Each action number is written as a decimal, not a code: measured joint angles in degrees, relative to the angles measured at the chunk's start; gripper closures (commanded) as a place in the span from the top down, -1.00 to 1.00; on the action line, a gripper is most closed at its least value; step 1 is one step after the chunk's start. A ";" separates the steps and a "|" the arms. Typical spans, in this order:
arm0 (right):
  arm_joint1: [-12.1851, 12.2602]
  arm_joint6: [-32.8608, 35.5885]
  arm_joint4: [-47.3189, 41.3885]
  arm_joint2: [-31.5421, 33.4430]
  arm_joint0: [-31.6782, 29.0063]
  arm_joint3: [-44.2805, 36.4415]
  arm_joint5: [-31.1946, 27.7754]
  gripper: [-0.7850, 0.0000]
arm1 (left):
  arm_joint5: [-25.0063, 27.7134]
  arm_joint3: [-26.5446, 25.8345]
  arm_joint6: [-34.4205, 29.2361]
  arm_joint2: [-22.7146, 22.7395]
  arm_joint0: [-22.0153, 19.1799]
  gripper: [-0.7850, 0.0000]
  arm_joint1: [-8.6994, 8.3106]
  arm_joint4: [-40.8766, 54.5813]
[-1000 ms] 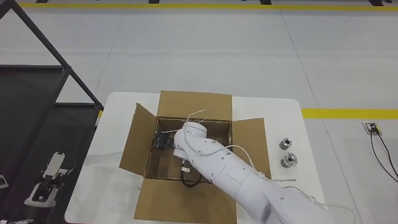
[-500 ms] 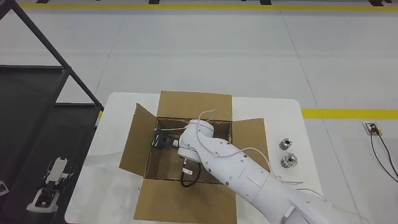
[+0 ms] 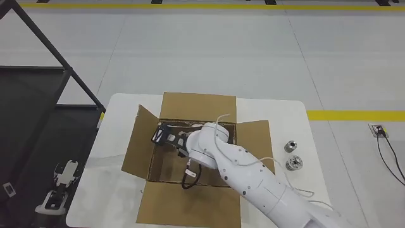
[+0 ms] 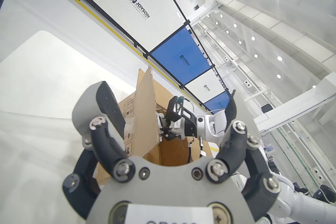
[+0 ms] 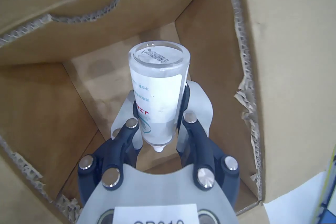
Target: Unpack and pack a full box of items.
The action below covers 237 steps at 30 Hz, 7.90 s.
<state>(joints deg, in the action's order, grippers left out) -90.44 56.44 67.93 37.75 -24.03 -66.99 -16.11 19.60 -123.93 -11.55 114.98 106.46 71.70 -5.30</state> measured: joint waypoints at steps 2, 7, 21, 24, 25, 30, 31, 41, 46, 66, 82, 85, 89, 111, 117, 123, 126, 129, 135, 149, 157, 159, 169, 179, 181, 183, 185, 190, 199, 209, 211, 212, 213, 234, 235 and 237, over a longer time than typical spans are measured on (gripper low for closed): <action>2.51 0.89 2.08 5.02 -5.19 -7.40 0.08 -1.00 | -0.06 -0.11 -0.49 -0.23 -0.14 1.00 -0.02 -0.62; 8.88 1.28 7.10 22.52 -25.91 -32.36 -2.79 -1.00 | -0.37 -0.39 -2.04 -1.36 -0.71 1.00 -0.11 -2.83; 13.22 -28.72 -3.78 54.10 -63.61 -51.94 -8.91 -1.00 | -1.90 -1.17 -2.12 -5.80 -2.43 1.00 -0.09 -8.28; 13.60 -34.16 -8.59 58.28 -66.31 -49.69 -12.56 -1.00 | -2.44 -1.16 -1.84 -6.61 -2.84 1.00 -0.08 -9.07; 13.72 -35.39 -9.77 59.28 -66.81 -48.91 -13.69 -1.00 | -2.60 -1.18 -1.78 -6.87 -2.94 1.00 -0.07 -9.31; 14.19 -36.09 -15.55 62.83 -67.39 -45.09 -13.75 -1.00 | -3.48 -1.29 -1.27 -8.31 -3.47 1.00 -0.03 -10.78; 14.28 -35.30 -16.55 63.14 -67.21 -44.65 -13.52 -1.00 | -3.62 -1.30 -1.12 -8.55 -3.55 1.00 -0.02 -11.02; 16.00 -13.54 -24.25 63.56 -56.14 -36.56 -5.91 -1.00 | -4.95 -1.43 0.21 -11.06 -4.01 1.00 0.10 -13.56; 16.89 -1.79 -24.23 60.74 -47.65 -30.21 -2.96 -1.00 | -5.42 -1.34 0.93 -11.65 -4.06 1.00 0.15 -14.10; 17.51 4.07 -12.99 51.87 -39.09 -23.70 5.08 -1.00 | -5.94 -1.51 2.37 -12.71 -3.58 1.00 0.27 -15.84; 17.39 10.36 -4.10 43.32 -29.76 -12.95 16.16 -0.92 | -5.92 -1.60 2.20 -12.52 -3.41 1.00 0.24 -16.14; 17.37 10.92 -3.07 42.44 -29.22 -12.18 17.60 -0.89 | -5.82 -1.60 2.08 -12.38 -3.39 1.00 0.23 -15.96; 17.31 10.82 -2.64 41.65 -28.69 -11.39 19.13 -0.64 | -5.66 -1.58 1.88 -12.12 -3.34 1.00 0.21 -15.71; 17.58 9.52 -1.82 40.96 -28.83 -10.36 23.85 -0.17 | -4.51 -2.14 0.96 -10.96 -2.32 1.00 0.10 -15.42; 17.70 9.06 -1.92 41.15 -29.19 -10.67 24.42 -0.07 | -4.14 -2.21 0.90 -10.75 -2.09 1.00 0.08 -15.42; 17.76 7.27 -2.75 41.40 -30.36 -11.96 24.83 -0.03 | -3.82 -2.07 0.93 -10.43 -1.86 1.00 0.06 -15.16; 17.89 6.25 -3.53 41.95 -31.24 -12.70 24.13 -0.04 | -3.70 -2.03 0.95 -10.23 -1.77 1.00 0.06 -14.97; 18.03 5.10 -4.56 42.64 -32.26 -13.84 23.31 -0.04 | -3.55 -2.02 0.86 -10.00 -1.67 1.00 0.04 -14.81; 18.52 1.61 -7.76 45.42 -36.61 -18.62 20.97 -0.10 | -2.96 -2.16 0.77 -9.41 -1.29 1.00 0.02 -14.24; 19.60 -9.39 -24.02 54.33 -46.89 -24.74 8.08 -0.10 | -1.33 -2.30 1.93 -7.89 -0.65 1.00 0.05 -12.52; 20.52 -8.95 -33.60 55.75 -46.41 -20.15 -7.24 -0.11 | -1.28 -2.68 3.16 -3.76 -1.37 1.00 0.06 -6.57; 20.69 -8.70 -35.35 55.04 -45.26 -17.91 -11.06 -0.15 | -1.42 -2.64 3.44 -2.83 -1.51 1.00 0.08 -5.38; 20.48 -14.98 -41.97 48.88 -40.68 -6.73 -25.61 -0.11 | -1.59 -2.48 3.73 -0.98 -1.72 1.00 0.19 -3.47; 19.55 -24.43 -41.49 42.14 -36.86 -0.03 -33.49 -0.05 | -1.51 -3.30 4.12 -1.12 -1.41 1.00 0.39 -4.04; 19.32 -26.07 -39.92 40.80 -35.92 0.39 -32.30 -0.04 | -1.35 -3.33 4.20 -1.04 -1.28 1.00 0.43 -4.08; 19.11 -27.76 -38.52 39.56 -35.36 0.23 -31.54 -0.05 | -1.13 -3.25 4.27 -0.82 -1.10 1.00 0.47 -3.98; 18.96 -28.64 -37.52 38.52 -34.85 0.08 -31.15 -0.04 | -1.00 -3.18 4.40 -0.57 -0.93 1.00 0.51 -3.76; 18.55 -29.38 -35.83 35.70 -32.82 0.20 -28.98 -0.04 | -0.63 -3.17 4.98 0.50 -0.46 1.00 0.64 -2.75; 18.55 -31.42 -34.08 34.56 -31.86 0.30 -24.18 0.84 | -0.15 -2.84 4.87 2.12 -0.05 1.00 0.81 -1.08; 21.07 -31.43 -25.13 43.31 -44.37 -15.63 -10.51 1.00 | -0.28 -2.75 3.62 2.17 -0.69 1.00 0.87 -1.50; 21.44 -30.29 -23.03 44.92 -47.45 -20.51 -6.31 1.00 | -0.45 -2.87 3.39 1.90 -0.91 1.00 0.88 -1.84; 21.62 -29.53 -21.90 45.70 -48.95 -22.93 -4.19 1.00 | -0.54 -2.93 3.29 1.74 -1.03 1.00 0.89 -2.01; 21.73 -28.88 -21.07 46.19 -49.93 -24.55 -2.59 1.00 | -0.62 -2.97 3.24 1.63 -1.11 1.00 0.89 -2.14; 22.05 -25.83 -8.65 44.90 -51.31 -29.11 9.16 1.00 | -2.42 -2.95 2.31 0.76 -2.12 1.00 0.90 -4.03; 22.07 -25.42 -6.20 44.36 -51.52 -29.89 10.78 1.00 | -2.61 -2.97 2.52 0.64 -2.26 1.00 0.92 -4.21; 22.05 -24.02 -0.64 43.03 -51.77 -31.30 14.63 1.00 | -2.96 -3.16 2.91 0.34 -2.56 1.00 0.96 -4.57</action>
<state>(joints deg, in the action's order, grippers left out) -68.38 32.43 67.29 80.78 -75.80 -98.28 -1.49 16.65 -127.10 -8.64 115.32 103.89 72.66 -9.87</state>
